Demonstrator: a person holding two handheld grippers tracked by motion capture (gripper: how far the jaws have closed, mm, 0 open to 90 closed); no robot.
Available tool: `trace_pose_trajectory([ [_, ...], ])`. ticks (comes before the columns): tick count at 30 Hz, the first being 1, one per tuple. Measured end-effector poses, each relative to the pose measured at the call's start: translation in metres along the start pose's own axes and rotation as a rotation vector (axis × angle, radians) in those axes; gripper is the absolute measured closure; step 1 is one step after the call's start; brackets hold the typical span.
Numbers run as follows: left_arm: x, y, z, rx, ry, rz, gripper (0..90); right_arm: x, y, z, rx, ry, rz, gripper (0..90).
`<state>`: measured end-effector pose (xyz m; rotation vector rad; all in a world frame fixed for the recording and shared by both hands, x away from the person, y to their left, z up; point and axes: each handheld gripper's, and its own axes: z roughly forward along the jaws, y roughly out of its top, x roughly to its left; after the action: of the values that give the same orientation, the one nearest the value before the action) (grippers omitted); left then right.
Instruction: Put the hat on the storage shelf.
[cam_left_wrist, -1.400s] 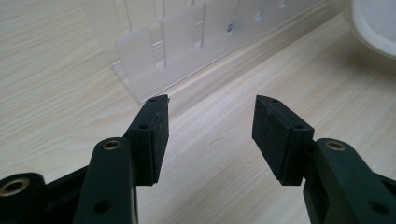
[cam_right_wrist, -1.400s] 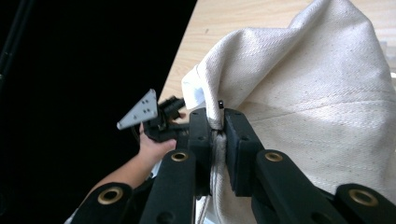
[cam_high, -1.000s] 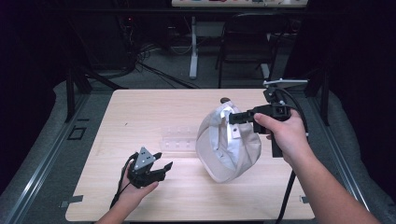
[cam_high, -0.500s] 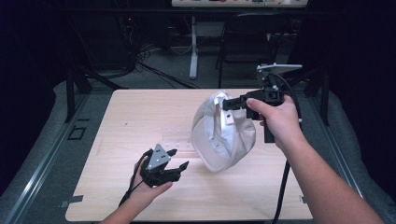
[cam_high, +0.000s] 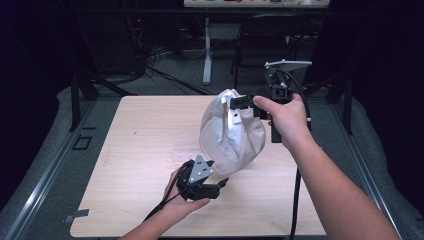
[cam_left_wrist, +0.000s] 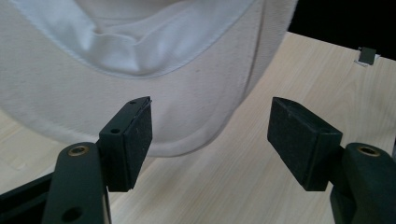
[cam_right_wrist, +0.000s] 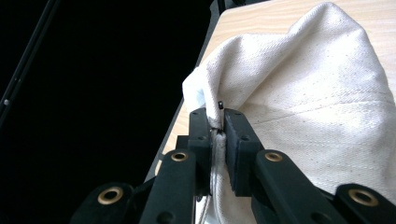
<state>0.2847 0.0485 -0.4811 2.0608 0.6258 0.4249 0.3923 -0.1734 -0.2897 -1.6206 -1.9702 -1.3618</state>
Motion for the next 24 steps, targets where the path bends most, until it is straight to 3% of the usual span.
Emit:
trace_pose_trajectory([
  [4, -0.005, 0.003, 0.012, 0.022, 0.005, 0.011, 31.6, 0.001, 0.003, 0.004, -0.004, 0.006, 0.002, 82.2],
  [9, -0.003, 0.005, 0.023, 0.055, 0.093, 0.020, 33.6, 0.003, 0.002, 0.006, -0.002, 0.006, 0.001, 82.2],
  [13, 0.001, 0.005, 0.025, 0.108, 0.148, 0.044, 47.1, 0.003, 0.002, 0.005, -0.006, 0.007, 0.002, 82.1],
  [15, 0.003, 0.004, 0.024, 0.127, 0.167, 0.057, 58.1, 0.003, 0.001, 0.005, -0.009, 0.004, 0.001, 82.1],
  [18, 0.008, 0.002, 0.023, 0.128, 0.155, 0.043, 62.1, 0.002, 0.001, 0.004, -0.015, 0.006, 0.001, 82.1],
  [24, 0.014, 0.001, 0.019, 0.127, 0.159, 0.060, 70.5, 0.000, 0.001, 0.002, -0.023, 0.002, 0.008, 82.1],
])
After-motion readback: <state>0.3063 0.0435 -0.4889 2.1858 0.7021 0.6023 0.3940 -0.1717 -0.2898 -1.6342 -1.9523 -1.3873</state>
